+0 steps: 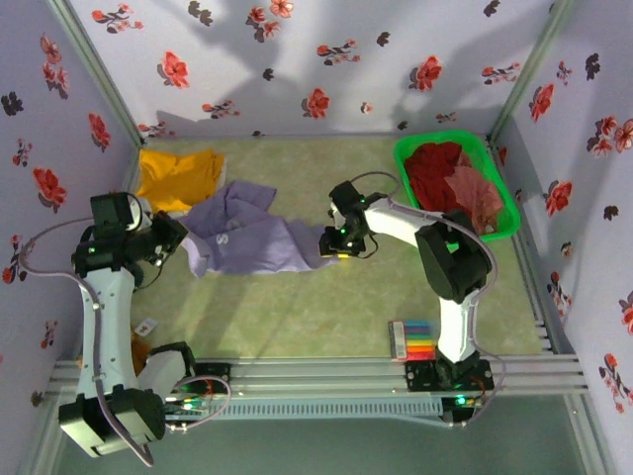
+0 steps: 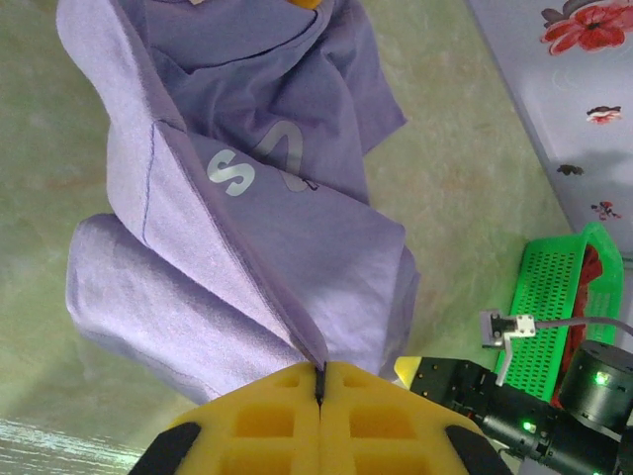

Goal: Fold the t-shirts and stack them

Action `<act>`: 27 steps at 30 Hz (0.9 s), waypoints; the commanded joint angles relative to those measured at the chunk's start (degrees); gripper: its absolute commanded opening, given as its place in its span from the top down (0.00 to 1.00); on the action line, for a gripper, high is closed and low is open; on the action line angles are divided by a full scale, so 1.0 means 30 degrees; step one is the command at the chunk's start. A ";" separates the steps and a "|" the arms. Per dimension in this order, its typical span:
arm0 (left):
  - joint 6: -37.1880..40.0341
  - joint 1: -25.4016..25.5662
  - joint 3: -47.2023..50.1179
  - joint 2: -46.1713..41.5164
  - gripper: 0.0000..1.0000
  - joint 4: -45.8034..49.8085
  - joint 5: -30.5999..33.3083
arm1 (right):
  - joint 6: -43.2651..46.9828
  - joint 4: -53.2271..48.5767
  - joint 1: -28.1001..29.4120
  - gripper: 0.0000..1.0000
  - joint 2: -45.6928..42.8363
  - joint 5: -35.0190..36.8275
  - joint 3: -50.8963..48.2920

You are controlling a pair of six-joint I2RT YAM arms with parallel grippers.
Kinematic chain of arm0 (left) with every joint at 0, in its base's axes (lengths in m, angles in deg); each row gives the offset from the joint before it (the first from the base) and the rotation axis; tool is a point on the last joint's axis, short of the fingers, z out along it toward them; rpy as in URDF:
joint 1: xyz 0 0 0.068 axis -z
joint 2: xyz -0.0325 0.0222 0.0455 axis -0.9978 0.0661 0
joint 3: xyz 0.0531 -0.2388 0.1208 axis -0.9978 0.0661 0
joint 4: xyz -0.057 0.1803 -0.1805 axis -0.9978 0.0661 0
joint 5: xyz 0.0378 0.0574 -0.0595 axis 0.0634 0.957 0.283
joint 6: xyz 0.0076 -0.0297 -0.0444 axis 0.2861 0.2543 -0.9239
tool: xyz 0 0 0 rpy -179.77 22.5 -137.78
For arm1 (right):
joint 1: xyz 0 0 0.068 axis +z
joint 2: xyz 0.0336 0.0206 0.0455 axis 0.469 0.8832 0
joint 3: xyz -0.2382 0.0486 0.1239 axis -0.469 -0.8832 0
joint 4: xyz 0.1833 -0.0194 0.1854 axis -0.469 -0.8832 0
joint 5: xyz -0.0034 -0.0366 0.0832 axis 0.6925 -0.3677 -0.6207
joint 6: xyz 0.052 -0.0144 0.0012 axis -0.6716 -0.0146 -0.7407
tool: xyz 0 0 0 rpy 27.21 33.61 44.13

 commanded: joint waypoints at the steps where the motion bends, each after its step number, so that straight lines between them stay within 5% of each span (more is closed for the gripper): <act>1: -0.0118 -0.0155 0.0103 -0.0323 1.00 -0.0251 -0.0489 | -0.0034 -0.0084 0.0232 0.56 0.0422 0.0404 -0.0208; 6: 0.0003 -0.0155 -0.0348 -0.0296 1.00 -0.0070 -0.0541 | -0.0092 -0.1348 0.0412 0.88 -0.0641 0.0947 0.0026; 9: 0.0382 -0.0155 -0.1609 -0.0191 1.00 0.0658 -0.0541 | -0.0211 -0.2621 0.0409 0.98 -0.2844 0.2408 -0.0030; 15: 0.0834 -0.0155 -0.4935 0.0164 1.00 0.2766 -0.0803 | -0.0216 -0.6023 0.0386 1.00 -0.8326 0.5503 -0.0249; 23: 0.0629 -0.0155 -0.6334 -0.1370 1.00 0.4827 -0.1403 | -0.2203 -0.8768 0.1022 1.00 -1.4815 0.4845 -0.2531; 27: 0.1391 -0.0155 -0.6324 0.0185 1.00 0.5226 -0.2075 | -0.1924 -0.9340 0.0489 1.00 -1.5324 0.5386 -0.1332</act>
